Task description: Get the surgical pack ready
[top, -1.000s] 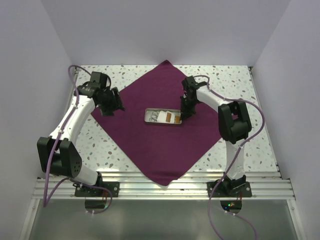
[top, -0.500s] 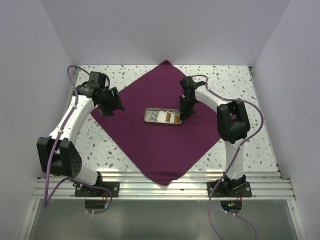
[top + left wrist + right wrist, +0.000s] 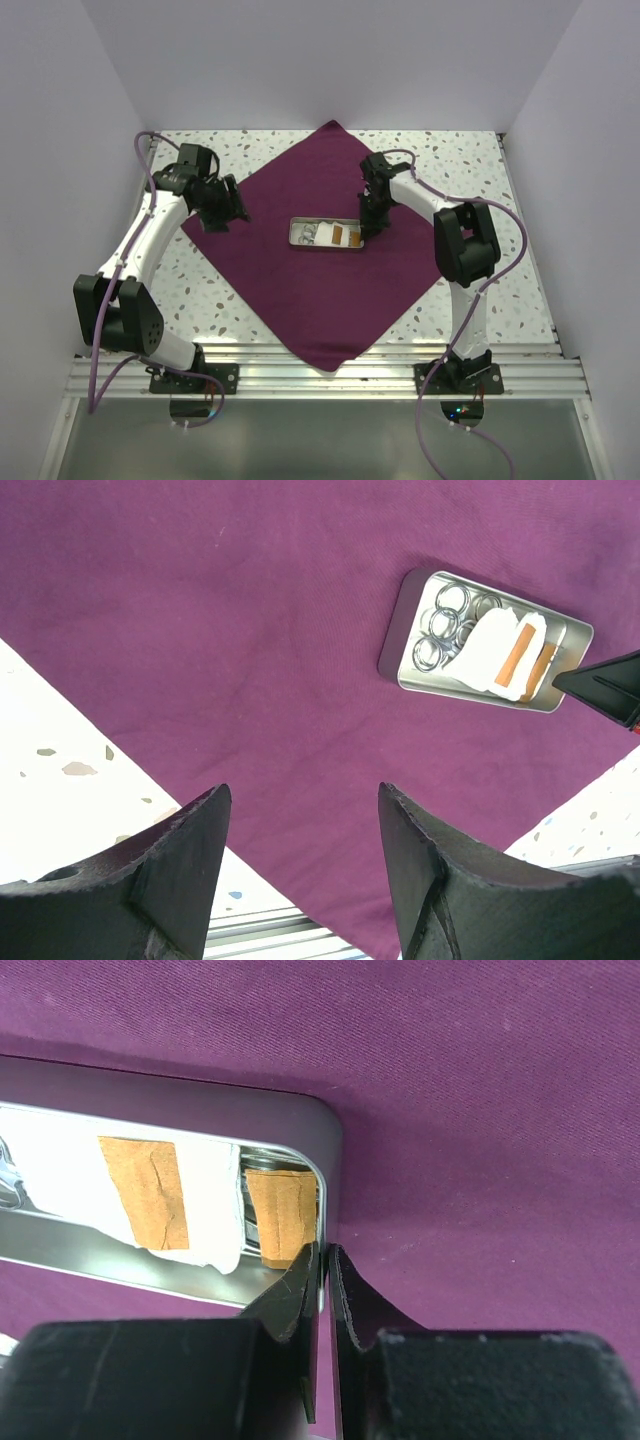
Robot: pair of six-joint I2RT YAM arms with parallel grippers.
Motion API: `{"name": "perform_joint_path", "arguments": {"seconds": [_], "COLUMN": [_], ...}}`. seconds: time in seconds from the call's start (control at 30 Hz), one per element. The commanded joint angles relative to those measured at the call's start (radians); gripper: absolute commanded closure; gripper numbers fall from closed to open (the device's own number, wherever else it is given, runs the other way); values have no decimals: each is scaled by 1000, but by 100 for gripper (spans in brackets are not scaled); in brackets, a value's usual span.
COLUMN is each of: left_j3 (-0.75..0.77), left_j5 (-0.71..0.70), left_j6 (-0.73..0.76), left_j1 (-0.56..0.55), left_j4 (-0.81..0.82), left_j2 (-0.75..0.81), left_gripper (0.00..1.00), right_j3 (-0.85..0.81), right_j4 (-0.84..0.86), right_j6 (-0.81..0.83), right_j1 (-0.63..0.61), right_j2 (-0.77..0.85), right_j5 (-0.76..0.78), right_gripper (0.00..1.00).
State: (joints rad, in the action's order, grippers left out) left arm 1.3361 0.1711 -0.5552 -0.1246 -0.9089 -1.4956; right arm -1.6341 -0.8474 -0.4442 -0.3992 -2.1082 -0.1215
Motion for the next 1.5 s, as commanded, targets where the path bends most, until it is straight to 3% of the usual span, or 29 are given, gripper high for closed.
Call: {"name": "perform_joint_path", "arguments": {"seconds": [0.0, 0.73, 0.93, 1.07, 1.1, 1.27, 1.33, 1.47], "left_j3": [-8, -106, -87, -75, -74, -71, -57, -32], "left_j5": [15, 31, 34, 36, 39, 28, 13, -5], "left_j6": [26, 21, 21, 26, 26, 28, 31, 37], "left_j1": [11, 11, 11, 11, 10, 11, 11, 11], "left_j4": [1, 76, 58, 51, 50, 41, 28, -2], "left_j2": [38, 124, 118, 101, 100, 95, 94, 100], "left_gripper": [35, 34, 33, 33, 32, 32, 31, 30], "right_j3": [-9, -73, -55, -47, -49, -67, -66, 67], "right_j4": [-16, -97, -81, -76, -81, -148, -200, -222], "right_j6": [35, 59, 52, 41, 41, 77, 105, 154], "right_j1": [-3, -3, -1, -1, -1, -3, -1, -12], "right_j2": [7, -24, -24, -18, -9, 65, 114, 288], "right_j5": [26, 46, 39, 37, 39, 107, 118, 149], "right_gripper": [100, 96, 91, 75, 65, 39, 32, 29]}}
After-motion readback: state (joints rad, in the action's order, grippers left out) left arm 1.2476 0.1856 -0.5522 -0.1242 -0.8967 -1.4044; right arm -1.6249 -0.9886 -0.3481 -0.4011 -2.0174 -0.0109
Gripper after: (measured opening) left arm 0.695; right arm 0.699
